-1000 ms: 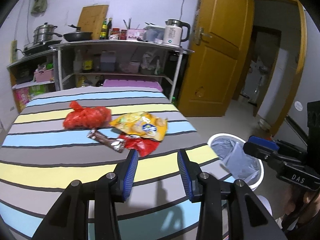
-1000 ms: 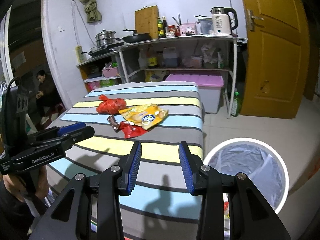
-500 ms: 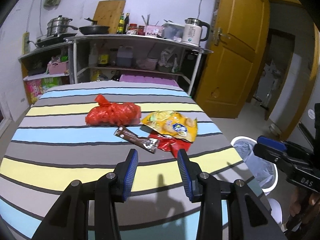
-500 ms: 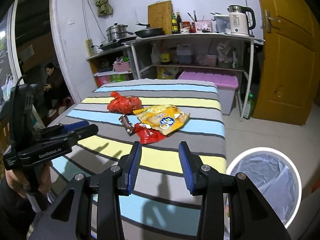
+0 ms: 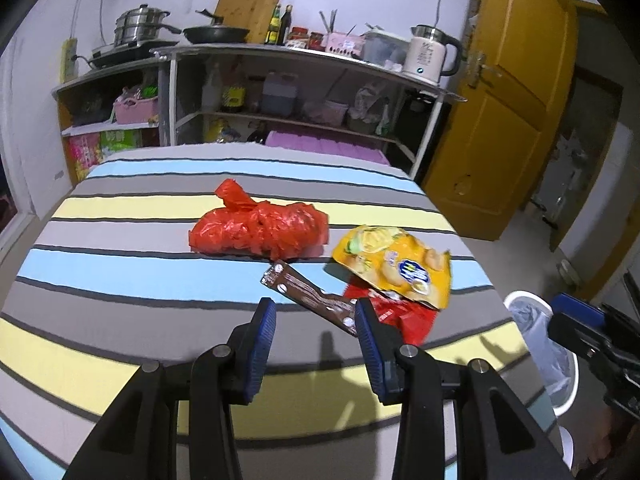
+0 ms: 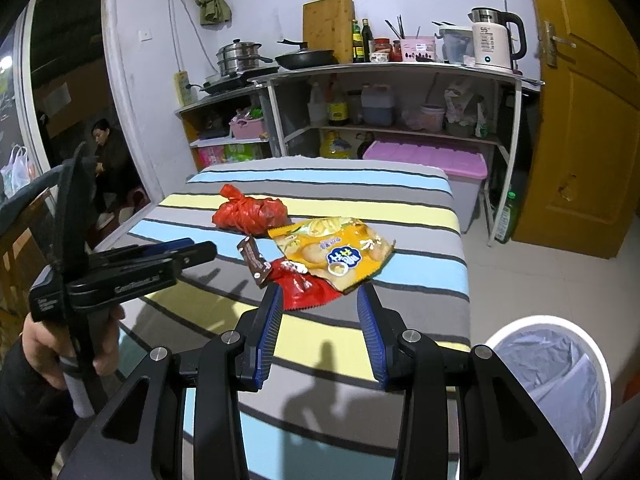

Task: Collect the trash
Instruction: 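Grasp the brown coffee stick with the left tool while the right tool grasps the yellow chip bag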

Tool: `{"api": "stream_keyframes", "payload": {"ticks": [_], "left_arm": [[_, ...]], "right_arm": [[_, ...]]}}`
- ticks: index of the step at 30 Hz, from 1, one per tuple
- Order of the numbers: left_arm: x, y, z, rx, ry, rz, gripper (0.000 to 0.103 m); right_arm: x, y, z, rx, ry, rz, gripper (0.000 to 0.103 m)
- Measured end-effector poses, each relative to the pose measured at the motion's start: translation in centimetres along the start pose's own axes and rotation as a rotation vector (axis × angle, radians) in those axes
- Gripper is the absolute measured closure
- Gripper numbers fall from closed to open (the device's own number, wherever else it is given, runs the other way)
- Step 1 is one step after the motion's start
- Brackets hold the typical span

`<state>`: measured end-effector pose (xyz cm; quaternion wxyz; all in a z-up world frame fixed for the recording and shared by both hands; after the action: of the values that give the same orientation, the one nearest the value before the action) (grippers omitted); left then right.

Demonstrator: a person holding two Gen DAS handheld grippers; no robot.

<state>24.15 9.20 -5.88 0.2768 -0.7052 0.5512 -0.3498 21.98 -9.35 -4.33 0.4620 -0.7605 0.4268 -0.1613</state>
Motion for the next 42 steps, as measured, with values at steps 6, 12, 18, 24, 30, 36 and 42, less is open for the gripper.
{"api": "stream_keyframes", "payload": {"ticks": [6, 12, 18, 24, 30, 36, 42], "left_arm": [[-0.9, -0.3, 2.9, -0.045, -0.012, -0.040, 0.062], [-1.5, -0.2, 5.7, -0.094, -0.042, -0.083, 0.062], [-1.2, 0.2, 7.8, -0.124, -0.086, -0.070, 0.062], [-0.2, 0.3, 8.3, -0.127, -0.104, -0.021, 0.057], [0.1, 0.5, 8.3, -0.137, -0.128, 0.029, 0.068], [0.0, 0.7, 7.8, -0.141, -0.109, 0.052, 0.076], [0.1, 1.0, 7.2, -0.140, -0.073, 0.052, 0.078]], "right_arm": [[0.5, -0.4, 1.4, -0.014, 0.002, 0.001, 0.063], [1.1, -0.7, 2.6, -0.026, 0.009, 0.006, 0.063], [2.4, -1.1, 4.1, -0.044, 0.025, 0.023, 0.063], [4.4, -1.4, 6.5, -0.090, 0.023, 0.078, 0.061], [7.4, -1.6, 10.3, -0.155, 0.006, 0.176, 0.061], [8.8, -1.1, 13.5, -0.224, 0.003, 0.227, 0.061], [8.1, -0.8, 14.1, -0.232, -0.027, 0.223, 0.093]]}}
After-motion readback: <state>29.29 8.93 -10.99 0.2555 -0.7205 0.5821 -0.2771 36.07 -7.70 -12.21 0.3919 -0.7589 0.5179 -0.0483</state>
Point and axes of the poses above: each gripper's, at about its wrist camera, not at the fingertips, and z roughly the way its jaws point, x to its right, y to its underside, the point moved 7 cm from there along z, roughly the way its jaws point, and after that the axes turned 4 degrees about x, right-handed, at the moved point
